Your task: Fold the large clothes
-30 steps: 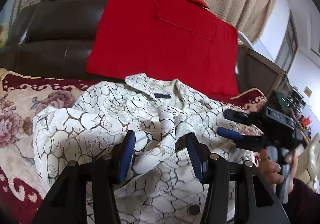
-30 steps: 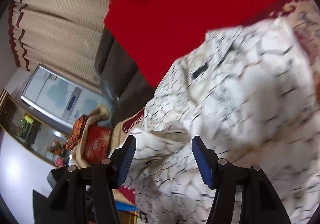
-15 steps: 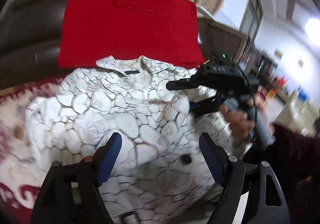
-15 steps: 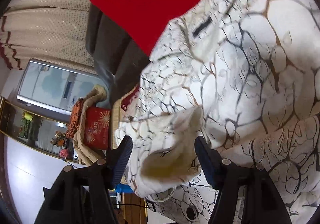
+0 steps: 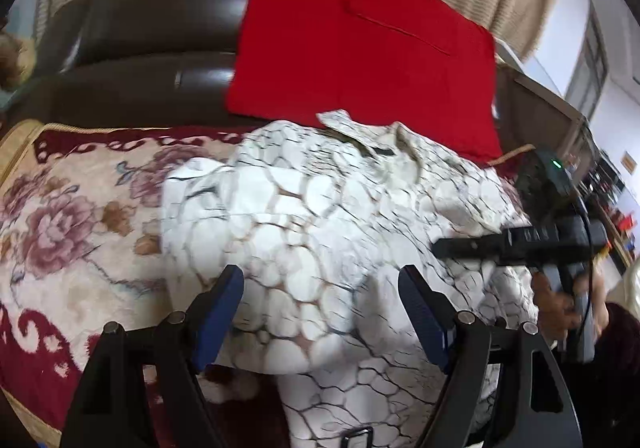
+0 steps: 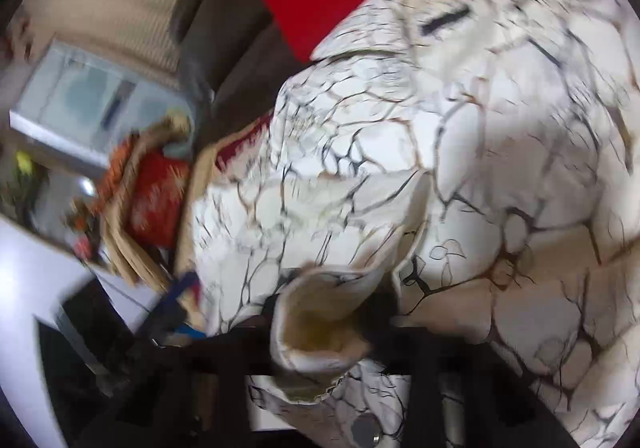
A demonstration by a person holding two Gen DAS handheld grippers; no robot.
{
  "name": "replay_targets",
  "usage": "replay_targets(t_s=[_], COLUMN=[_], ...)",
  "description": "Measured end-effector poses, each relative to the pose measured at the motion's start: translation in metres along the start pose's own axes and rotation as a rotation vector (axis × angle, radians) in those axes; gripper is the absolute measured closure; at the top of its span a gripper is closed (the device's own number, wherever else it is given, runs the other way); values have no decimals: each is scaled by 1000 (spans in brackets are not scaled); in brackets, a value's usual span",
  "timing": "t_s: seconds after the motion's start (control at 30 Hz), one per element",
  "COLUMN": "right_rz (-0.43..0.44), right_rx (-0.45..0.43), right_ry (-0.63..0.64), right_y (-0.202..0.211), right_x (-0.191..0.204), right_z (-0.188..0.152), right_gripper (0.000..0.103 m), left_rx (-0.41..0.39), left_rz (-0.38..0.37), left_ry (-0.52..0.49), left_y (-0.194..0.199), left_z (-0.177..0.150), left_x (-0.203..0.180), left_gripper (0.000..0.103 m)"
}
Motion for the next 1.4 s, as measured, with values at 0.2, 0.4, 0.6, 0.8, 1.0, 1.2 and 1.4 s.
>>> replay_targets(t_s=[0.2,0.4,0.6,0.8,1.0,1.2,1.4], right_rz=[-9,-194,-430,-524,-408,-384,-290], right_rx=[-277,-541,-569,-602,-394,-544,-645], right_ry=[122,133,2,45,-95,-134,68], right_y=[57,129,154,167,144,180,179], right_x=[17,-17,-84,-87,-113,-112,-66], right_z=[27,61,78,78,76,84,86], right_gripper=[93,93,93,93,85,29,60], left_rx=[-63,-90,-61,-69,-131,-45,173], left_rz=[52,68,73,126,121,217,326], left_ry=[83,151,87,106,169,80,-114], left_y=[3,-10,-32,-48,-56,-87,-122], left_z=[8,11,5,9,26,23,-16], left_x=[16,18,-10,-15,-13,-26,-36], left_gripper=[23,23,23,23,23,23,23])
Point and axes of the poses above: each gripper's, at about its wrist camera, not at the fingertips, and y roughly against the way its jaws point, x to its left, z to its top, the point moved 3 cm from there along -y, roughly the way its jaws point, and after that the axes turned 15 degrees about -x, right-handed, at the moved point
